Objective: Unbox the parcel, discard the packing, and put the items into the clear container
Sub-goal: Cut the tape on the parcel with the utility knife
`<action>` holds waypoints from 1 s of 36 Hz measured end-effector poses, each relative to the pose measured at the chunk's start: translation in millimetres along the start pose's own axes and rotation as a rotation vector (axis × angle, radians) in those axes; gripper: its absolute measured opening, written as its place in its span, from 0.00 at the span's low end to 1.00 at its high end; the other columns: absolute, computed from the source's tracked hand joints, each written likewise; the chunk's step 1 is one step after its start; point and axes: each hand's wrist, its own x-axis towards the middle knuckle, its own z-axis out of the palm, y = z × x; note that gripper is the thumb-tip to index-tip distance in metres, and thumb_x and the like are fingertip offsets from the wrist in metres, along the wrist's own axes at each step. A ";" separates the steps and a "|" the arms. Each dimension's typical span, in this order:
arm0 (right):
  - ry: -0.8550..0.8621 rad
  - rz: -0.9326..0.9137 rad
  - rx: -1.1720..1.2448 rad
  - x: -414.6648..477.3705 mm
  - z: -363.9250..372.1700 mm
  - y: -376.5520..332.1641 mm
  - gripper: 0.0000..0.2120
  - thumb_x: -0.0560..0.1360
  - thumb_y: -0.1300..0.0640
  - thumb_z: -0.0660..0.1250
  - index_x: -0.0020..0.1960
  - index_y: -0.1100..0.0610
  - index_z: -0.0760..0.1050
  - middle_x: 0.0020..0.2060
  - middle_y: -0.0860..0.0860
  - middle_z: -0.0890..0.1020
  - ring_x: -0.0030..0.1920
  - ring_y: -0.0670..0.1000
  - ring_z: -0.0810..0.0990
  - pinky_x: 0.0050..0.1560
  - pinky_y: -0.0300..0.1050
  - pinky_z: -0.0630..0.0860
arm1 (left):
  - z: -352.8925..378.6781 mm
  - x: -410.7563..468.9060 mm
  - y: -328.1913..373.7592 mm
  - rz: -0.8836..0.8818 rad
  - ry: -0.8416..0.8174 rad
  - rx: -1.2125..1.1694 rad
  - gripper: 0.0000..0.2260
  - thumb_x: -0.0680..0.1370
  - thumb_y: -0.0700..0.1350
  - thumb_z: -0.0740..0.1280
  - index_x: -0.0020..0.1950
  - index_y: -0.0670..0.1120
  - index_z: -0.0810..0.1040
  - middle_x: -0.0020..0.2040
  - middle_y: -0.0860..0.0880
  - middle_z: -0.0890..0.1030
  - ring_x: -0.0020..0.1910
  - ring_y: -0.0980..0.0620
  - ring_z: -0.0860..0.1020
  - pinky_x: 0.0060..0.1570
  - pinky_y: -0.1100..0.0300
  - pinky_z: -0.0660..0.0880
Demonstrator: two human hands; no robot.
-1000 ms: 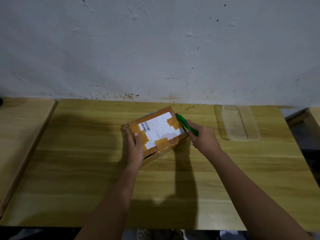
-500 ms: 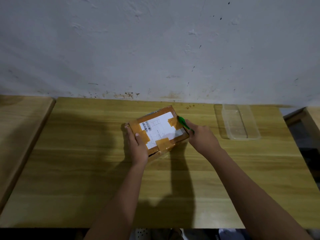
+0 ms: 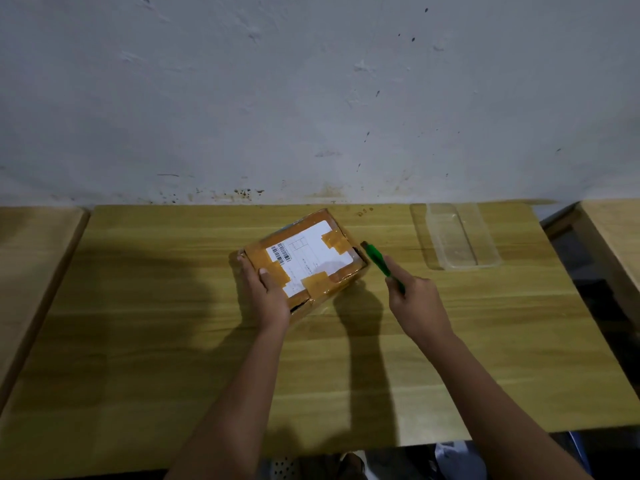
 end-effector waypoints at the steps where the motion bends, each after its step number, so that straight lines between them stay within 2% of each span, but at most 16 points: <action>1: 0.042 0.023 0.067 -2.4 -1.0 0.7 0.21 0.78 0.60 0.59 0.70 0.48 0.66 0.27 0.53 0.75 0.24 0.48 0.67 0.25 0.41 0.64 | 0.8 -1.7 -0.3 -0.008 0.009 -0.008 0.22 0.82 0.42 0.49 0.76 0.47 0.49 0.73 0.45 0.62 0.67 0.45 0.68 0.45 0.72 0.60; 3: 0.110 0.082 0.189 -6.3 -1.9 1.0 0.20 0.78 0.61 0.59 0.69 0.49 0.66 0.26 0.51 0.73 0.23 0.46 0.64 0.21 0.34 0.61 | -0.1 -9.8 -0.8 -0.011 0.037 -0.046 0.22 0.82 0.41 0.52 0.75 0.44 0.50 0.74 0.44 0.61 0.69 0.45 0.66 0.49 0.72 0.61; 7: 0.138 0.187 0.330 -7.3 2.9 0.8 0.20 0.78 0.60 0.59 0.69 0.51 0.67 0.30 0.52 0.75 0.24 0.46 0.64 0.20 0.32 0.62 | -13.8 -25.4 -6.8 0.001 0.025 -0.058 0.27 0.78 0.40 0.61 0.74 0.41 0.54 0.73 0.42 0.62 0.69 0.44 0.66 0.53 0.68 0.64; 10: 0.120 0.229 0.372 -8.3 9.9 1.5 0.19 0.78 0.60 0.59 0.69 0.51 0.67 0.34 0.54 0.79 0.25 0.46 0.65 0.21 0.33 0.62 | -31.8 -11.4 -11.5 0.094 -0.059 0.105 0.33 0.76 0.43 0.66 0.75 0.42 0.51 0.76 0.45 0.53 0.72 0.47 0.59 0.50 0.75 0.57; 12: 0.115 0.254 0.401 -9.2 13.6 0.2 0.19 0.78 0.59 0.59 0.69 0.51 0.67 0.40 0.55 0.81 0.25 0.46 0.65 0.20 0.32 0.63 | -41.6 3.8 -13.2 0.183 -0.186 0.220 0.34 0.75 0.46 0.67 0.75 0.43 0.51 0.77 0.46 0.51 0.74 0.48 0.55 0.57 0.70 0.57; 14: 0.115 0.270 0.433 -10.8 16.4 -2.5 0.19 0.79 0.60 0.59 0.69 0.51 0.67 0.42 0.55 0.81 0.25 0.46 0.66 0.20 0.31 0.63 | -46.9 13.0 -14.2 0.215 -0.255 0.300 0.35 0.75 0.49 0.67 0.75 0.44 0.52 0.76 0.46 0.53 0.74 0.46 0.56 0.64 0.59 0.61; 16: 0.112 0.273 0.453 -13.3 18.5 -5.7 0.19 0.79 0.60 0.59 0.69 0.51 0.67 0.41 0.54 0.80 0.25 0.46 0.65 0.19 0.31 0.63 | -46.7 13.9 -16.0 0.212 -0.237 0.316 0.35 0.74 0.50 0.68 0.74 0.43 0.54 0.75 0.44 0.56 0.73 0.44 0.59 0.65 0.52 0.65; 20: 0.111 0.272 0.446 -16.8 21.4 -9.9 0.19 0.79 0.60 0.59 0.69 0.51 0.67 0.47 0.51 0.81 0.25 0.46 0.68 0.20 0.32 0.65 | -34.9 0.1 -22.0 0.197 -0.090 0.233 0.31 0.71 0.48 0.72 0.69 0.40 0.63 0.67 0.42 0.67 0.66 0.45 0.67 0.59 0.56 0.68; 22: 0.115 0.277 0.452 -17.2 22.0 -10.7 0.19 0.79 0.60 0.59 0.69 0.51 0.67 0.48 0.51 0.80 0.25 0.45 0.68 0.20 0.31 0.65 | -27.0 -10.0 -24.2 0.165 -0.009 0.197 0.29 0.68 0.47 0.74 0.63 0.38 0.67 0.62 0.41 0.69 0.62 0.44 0.69 0.56 0.57 0.68; 24: 0.114 0.285 0.450 -17.9 22.0 -11.1 0.19 0.79 0.60 0.59 0.69 0.51 0.67 0.47 0.52 0.80 0.26 0.45 0.69 0.21 0.31 0.65 | -19.8 -19.2 -26.9 0.130 0.021 0.237 0.27 0.65 0.49 0.76 0.55 0.38 0.68 0.57 0.41 0.71 0.57 0.42 0.70 0.54 0.53 0.70; 26: 0.113 0.295 0.441 -18.8 21.0 -11.0 0.19 0.79 0.60 0.59 0.69 0.51 0.68 0.43 0.52 0.79 0.26 0.45 0.69 0.21 0.30 0.65 | -15.3 -24.9 -31.1 0.120 -0.040 0.303 0.28 0.62 0.54 0.77 0.51 0.42 0.67 0.54 0.42 0.71 0.55 0.42 0.71 0.52 0.48 0.73; 27: 0.111 0.299 0.436 -19.4 20.1 -10.7 0.19 0.79 0.60 0.58 0.69 0.52 0.67 0.43 0.53 0.80 0.26 0.45 0.68 0.21 0.30 0.64 | -14.6 -26.6 -33.1 0.128 -0.090 0.326 0.29 0.61 0.56 0.76 0.51 0.43 0.66 0.54 0.43 0.71 0.54 0.42 0.71 0.51 0.48 0.73; 30: 0.103 0.303 0.431 -19.2 16.6 -10.3 0.19 0.79 0.60 0.58 0.69 0.52 0.68 0.47 0.53 0.81 0.27 0.45 0.69 0.21 0.31 0.65 | -15.9 -26.2 -38.7 0.183 -0.247 0.324 0.36 0.62 0.56 0.77 0.61 0.42 0.64 0.61 0.43 0.67 0.61 0.44 0.69 0.55 0.50 0.72; 31: 0.100 0.305 0.429 -18.8 15.0 -10.5 0.19 0.79 0.60 0.58 0.69 0.51 0.68 0.46 0.52 0.80 0.27 0.46 0.70 0.23 0.33 0.67 | -16.6 -25.0 -39.0 0.200 -0.313 0.323 0.41 0.62 0.56 0.77 0.67 0.44 0.61 0.66 0.43 0.64 0.65 0.44 0.66 0.59 0.48 0.70; 33: 0.098 0.303 0.410 -17.5 12.6 -10.4 0.19 0.79 0.59 0.58 0.69 0.52 0.67 0.45 0.51 0.80 0.29 0.47 0.71 0.25 0.36 0.69 | -18.0 -22.4 -37.4 0.199 -0.473 0.336 0.50 0.63 0.57 0.76 0.75 0.50 0.48 0.75 0.45 0.52 0.73 0.44 0.57 0.66 0.45 0.64; 36: 0.080 0.295 0.377 -16.9 12.2 -11.0 0.19 0.79 0.59 0.58 0.70 0.52 0.66 0.45 0.56 0.81 0.25 0.45 0.68 0.23 0.35 0.66 | -20.2 -16.1 -38.1 0.199 -0.615 0.335 0.54 0.65 0.56 0.74 0.74 0.54 0.34 0.77 0.48 0.41 0.76 0.46 0.47 0.70 0.45 0.56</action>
